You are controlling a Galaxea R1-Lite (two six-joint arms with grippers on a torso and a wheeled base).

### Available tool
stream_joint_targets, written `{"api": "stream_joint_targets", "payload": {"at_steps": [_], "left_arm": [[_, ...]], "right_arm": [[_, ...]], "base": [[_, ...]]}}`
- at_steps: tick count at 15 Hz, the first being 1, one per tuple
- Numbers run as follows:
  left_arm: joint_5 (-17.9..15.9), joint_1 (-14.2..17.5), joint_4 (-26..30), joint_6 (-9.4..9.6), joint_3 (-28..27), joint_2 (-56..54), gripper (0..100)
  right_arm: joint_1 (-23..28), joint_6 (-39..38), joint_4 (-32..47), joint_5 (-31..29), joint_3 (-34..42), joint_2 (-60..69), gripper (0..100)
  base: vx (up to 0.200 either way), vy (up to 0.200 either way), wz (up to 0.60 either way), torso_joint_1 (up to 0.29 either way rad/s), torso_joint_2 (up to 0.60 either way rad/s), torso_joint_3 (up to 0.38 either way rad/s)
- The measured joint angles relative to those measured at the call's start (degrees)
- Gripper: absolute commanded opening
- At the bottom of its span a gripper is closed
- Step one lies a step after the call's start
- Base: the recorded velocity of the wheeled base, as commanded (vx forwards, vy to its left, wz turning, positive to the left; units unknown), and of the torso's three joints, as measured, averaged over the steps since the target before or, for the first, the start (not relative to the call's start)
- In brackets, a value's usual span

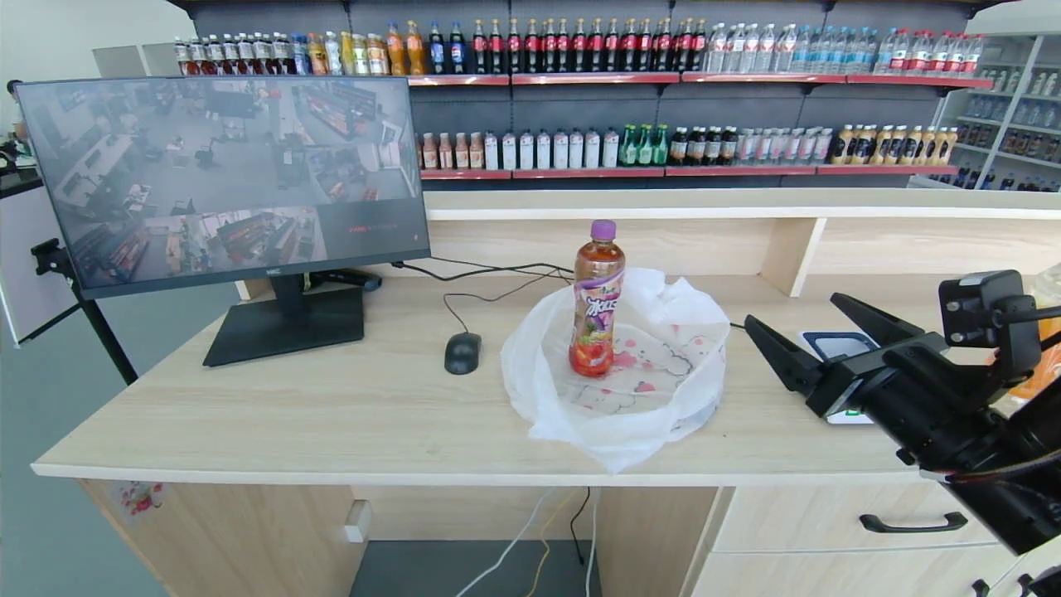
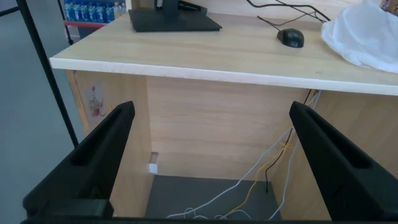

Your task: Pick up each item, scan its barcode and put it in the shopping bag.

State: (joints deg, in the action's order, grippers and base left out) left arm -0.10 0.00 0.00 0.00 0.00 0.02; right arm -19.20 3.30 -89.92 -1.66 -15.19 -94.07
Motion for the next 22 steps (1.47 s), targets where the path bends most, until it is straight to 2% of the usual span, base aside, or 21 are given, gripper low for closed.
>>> {"api": "stream_joint_targets", "payload": {"at_steps": [22], "left_arm": [[0.0, 0.0, 0.0, 0.0, 0.0, 0.0, 100]], "right_arm": [[1.0, 0.0, 0.0, 0.0, 0.3, 0.5, 100]], "base": [[0.0, -0.2, 0.0, 0.002, 0.0, 0.003]]}}
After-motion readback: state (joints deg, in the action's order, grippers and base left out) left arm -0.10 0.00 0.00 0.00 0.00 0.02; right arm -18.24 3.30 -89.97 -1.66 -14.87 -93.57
